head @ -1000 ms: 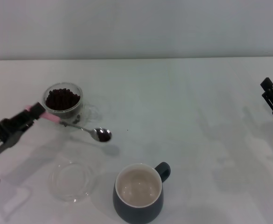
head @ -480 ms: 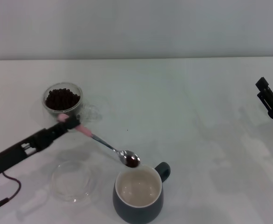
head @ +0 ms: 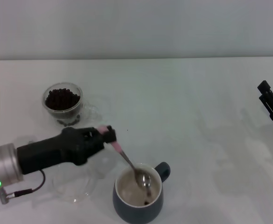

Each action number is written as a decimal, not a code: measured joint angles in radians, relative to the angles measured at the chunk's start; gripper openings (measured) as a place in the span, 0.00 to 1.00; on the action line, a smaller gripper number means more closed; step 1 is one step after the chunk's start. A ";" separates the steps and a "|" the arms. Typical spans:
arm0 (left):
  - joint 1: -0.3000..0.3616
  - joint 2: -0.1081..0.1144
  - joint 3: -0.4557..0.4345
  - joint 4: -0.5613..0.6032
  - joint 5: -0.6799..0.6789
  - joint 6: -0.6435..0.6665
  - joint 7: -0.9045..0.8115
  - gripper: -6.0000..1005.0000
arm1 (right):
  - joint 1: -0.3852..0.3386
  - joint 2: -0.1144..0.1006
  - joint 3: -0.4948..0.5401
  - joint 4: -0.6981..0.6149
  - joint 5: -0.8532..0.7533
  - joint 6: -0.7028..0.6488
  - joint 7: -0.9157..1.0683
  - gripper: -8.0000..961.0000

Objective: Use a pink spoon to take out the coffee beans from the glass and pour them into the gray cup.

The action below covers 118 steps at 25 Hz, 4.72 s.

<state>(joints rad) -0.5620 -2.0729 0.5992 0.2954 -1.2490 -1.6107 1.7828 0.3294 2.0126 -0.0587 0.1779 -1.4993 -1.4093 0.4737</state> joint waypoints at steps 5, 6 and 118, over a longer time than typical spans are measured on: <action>-0.023 -0.003 0.058 0.022 -0.005 0.038 0.067 0.14 | -0.003 0.000 0.001 0.012 0.001 -0.010 0.003 0.74; -0.024 -0.003 0.056 0.023 -0.010 0.039 0.068 0.14 | -0.005 0.000 0.002 0.015 0.002 -0.011 0.003 0.74; 0.249 -0.011 -0.378 -0.293 -0.723 0.274 1.038 0.86 | -0.020 -0.002 0.006 0.026 0.005 -0.001 -0.124 0.74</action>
<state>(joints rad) -0.3133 -2.0837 0.2209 0.0019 -1.9722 -1.3365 2.8212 0.3093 2.0111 -0.0526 0.2038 -1.4944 -1.4103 0.3502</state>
